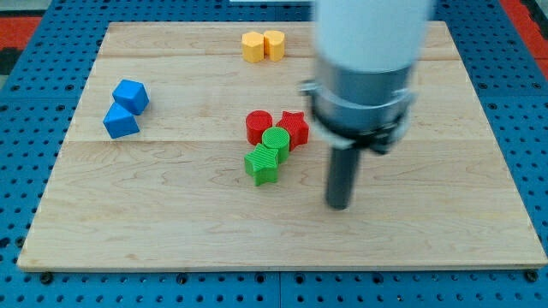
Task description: Move the yellow heart to the left of the red circle
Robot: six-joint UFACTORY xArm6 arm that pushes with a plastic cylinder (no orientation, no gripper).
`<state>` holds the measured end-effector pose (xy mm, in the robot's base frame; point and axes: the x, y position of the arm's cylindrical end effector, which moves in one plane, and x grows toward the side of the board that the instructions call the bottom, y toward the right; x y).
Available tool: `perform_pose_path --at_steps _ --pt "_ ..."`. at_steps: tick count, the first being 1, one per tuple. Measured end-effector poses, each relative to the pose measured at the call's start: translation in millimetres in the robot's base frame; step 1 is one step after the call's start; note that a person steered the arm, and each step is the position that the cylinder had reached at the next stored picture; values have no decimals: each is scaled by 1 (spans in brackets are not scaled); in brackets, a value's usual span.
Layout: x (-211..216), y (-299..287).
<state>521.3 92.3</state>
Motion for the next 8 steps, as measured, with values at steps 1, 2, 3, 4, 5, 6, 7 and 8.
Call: perform_pose_path --at_steps 1,2,3,4,5,6,7,8 --pt "-116 36" --pt "-221 27" --pt "-271 -19" --pt "-315 -30" --pt "-289 -104" --pt "-246 -127" --pt "-206 -126" --pt "-215 -110"
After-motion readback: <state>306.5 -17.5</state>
